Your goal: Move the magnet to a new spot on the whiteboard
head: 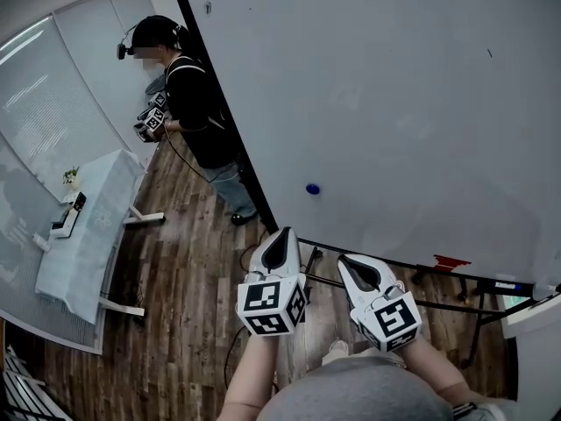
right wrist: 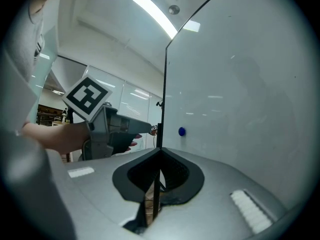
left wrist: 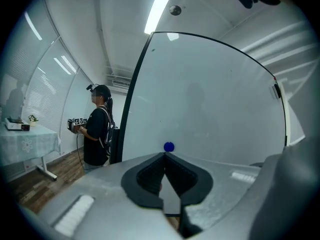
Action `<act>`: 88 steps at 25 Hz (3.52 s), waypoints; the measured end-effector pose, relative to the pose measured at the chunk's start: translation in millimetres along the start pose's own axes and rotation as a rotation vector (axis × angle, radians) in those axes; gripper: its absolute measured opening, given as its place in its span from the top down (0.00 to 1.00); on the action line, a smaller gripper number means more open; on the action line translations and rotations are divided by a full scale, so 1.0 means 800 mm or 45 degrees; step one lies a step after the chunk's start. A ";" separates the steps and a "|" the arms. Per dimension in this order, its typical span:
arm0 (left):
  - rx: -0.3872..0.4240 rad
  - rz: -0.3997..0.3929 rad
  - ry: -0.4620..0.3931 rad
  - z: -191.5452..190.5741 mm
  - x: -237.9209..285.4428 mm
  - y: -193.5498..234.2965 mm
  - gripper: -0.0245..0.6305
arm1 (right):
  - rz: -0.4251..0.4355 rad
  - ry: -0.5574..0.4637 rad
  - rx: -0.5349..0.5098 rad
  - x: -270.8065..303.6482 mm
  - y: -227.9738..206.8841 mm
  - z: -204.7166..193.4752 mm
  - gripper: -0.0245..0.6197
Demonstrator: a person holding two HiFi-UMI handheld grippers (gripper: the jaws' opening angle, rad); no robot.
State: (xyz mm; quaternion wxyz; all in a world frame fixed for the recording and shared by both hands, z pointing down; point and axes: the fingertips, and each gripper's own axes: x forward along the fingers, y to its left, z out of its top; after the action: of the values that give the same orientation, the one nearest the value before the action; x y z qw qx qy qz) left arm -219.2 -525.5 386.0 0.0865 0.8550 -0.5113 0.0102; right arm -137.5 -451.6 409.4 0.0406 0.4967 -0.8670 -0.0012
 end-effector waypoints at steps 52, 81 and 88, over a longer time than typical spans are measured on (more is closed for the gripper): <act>0.074 -0.103 -0.003 0.012 0.122 -0.028 0.77 | -0.193 0.060 0.048 -0.007 -0.075 -0.030 0.96; -0.019 -0.162 0.053 -0.063 -0.079 -0.096 0.77 | -0.295 0.065 0.050 -0.153 0.010 -0.043 0.96; -0.022 -0.172 0.064 -0.075 -0.135 -0.116 0.77 | -0.307 0.060 0.045 -0.200 0.044 -0.042 0.96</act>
State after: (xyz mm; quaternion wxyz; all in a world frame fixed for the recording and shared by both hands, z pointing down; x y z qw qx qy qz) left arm -185.4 -379.3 420.6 0.1072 0.8862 -0.4501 0.0215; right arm -84.9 -294.9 433.4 0.0517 0.5979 -0.7996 0.0208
